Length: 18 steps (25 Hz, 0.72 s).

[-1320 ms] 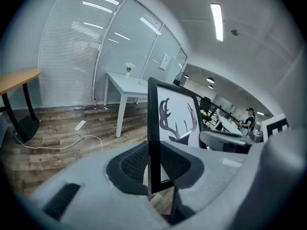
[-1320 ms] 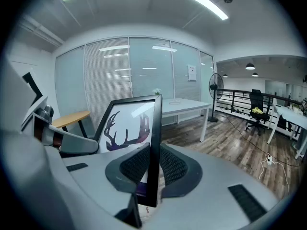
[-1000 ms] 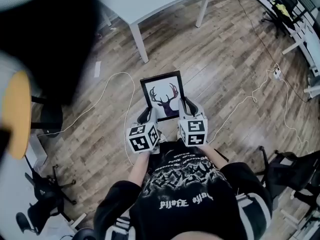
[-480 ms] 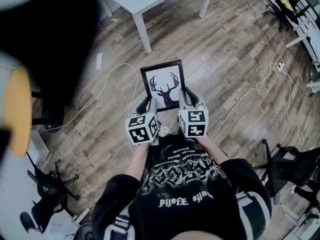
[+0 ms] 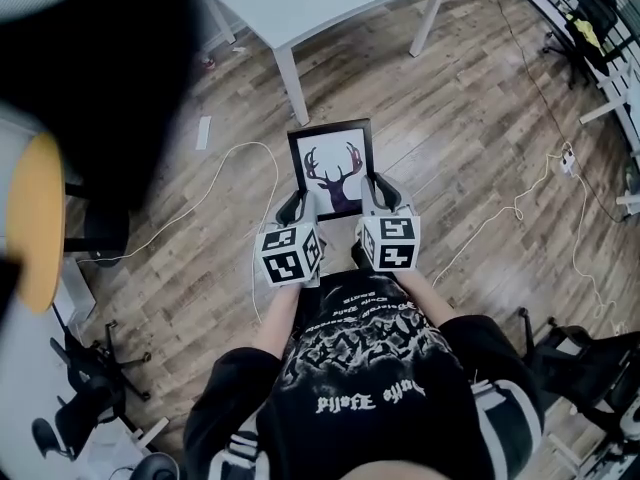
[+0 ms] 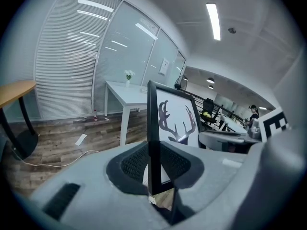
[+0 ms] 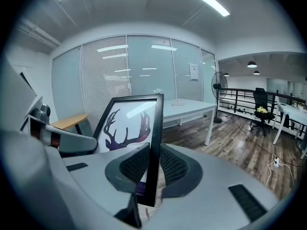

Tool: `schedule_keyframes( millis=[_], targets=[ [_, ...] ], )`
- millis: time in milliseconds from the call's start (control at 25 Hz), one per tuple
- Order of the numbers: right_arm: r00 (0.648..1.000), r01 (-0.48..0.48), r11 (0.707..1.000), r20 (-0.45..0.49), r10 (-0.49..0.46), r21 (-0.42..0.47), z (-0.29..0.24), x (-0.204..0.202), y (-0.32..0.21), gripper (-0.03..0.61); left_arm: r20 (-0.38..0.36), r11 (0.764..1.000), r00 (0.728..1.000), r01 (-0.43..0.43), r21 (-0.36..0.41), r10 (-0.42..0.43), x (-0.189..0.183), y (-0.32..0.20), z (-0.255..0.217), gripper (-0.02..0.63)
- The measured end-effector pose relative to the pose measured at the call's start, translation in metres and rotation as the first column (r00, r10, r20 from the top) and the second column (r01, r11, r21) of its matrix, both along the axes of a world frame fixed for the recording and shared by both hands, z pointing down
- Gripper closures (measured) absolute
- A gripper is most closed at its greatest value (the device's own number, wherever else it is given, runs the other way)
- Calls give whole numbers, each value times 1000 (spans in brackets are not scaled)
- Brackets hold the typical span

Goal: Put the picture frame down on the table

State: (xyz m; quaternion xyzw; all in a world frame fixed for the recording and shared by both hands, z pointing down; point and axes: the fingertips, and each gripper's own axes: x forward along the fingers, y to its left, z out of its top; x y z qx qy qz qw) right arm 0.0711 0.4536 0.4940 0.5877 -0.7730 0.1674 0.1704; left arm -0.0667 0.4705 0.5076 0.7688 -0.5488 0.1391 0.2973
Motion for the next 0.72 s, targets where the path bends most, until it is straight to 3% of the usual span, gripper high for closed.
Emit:
schedule_keyframes(
  millis=[720],
  targets=[
    [993, 116, 993, 11, -116, -6, 2, 77, -144, 512, 20, 995, 995, 100, -6, -100, 80, -132, 2, 529]
  ],
)
